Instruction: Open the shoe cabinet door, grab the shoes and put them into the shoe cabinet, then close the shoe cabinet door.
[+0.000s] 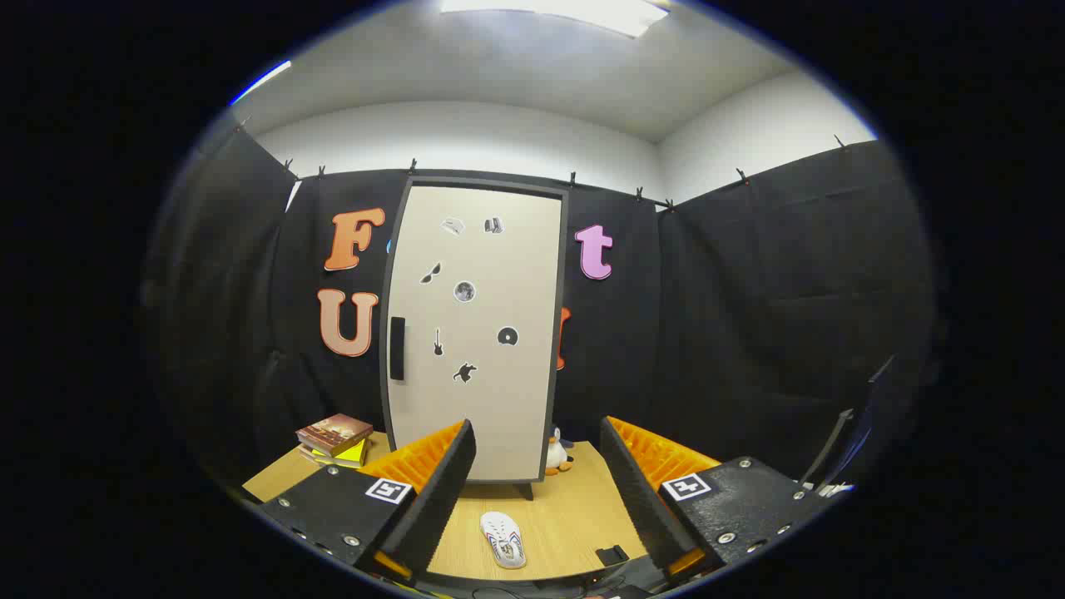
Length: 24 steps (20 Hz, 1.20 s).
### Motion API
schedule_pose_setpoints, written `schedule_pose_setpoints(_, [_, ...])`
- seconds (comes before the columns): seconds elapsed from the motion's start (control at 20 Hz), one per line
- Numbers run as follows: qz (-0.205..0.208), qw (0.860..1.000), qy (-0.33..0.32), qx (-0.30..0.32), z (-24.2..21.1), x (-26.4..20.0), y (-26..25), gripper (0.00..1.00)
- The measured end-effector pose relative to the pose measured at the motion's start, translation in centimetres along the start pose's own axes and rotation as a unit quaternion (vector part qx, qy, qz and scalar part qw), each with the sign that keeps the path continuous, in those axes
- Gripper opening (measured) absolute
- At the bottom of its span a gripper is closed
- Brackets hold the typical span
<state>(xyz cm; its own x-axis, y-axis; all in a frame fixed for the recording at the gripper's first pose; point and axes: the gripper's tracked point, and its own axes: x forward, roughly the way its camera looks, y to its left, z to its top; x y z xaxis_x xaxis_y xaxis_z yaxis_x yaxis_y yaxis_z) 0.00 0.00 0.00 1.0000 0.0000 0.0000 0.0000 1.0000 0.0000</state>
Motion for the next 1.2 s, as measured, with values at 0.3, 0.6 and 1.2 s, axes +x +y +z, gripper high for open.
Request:
schedule_pose_setpoints(0.3, [0.000, 1.000, 0.015, 0.008, -0.7, -0.5, 0.6, 0.94])
schedule_pose_setpoints(0.6, [0.004, 1.000, 0.028, 0.014, -1.2, 0.1, 2.0, 0.94])
schedule_pose_setpoints(1.2, [0.067, 0.997, 0.023, 0.039, -0.7, 6.7, 11.7, 0.94])
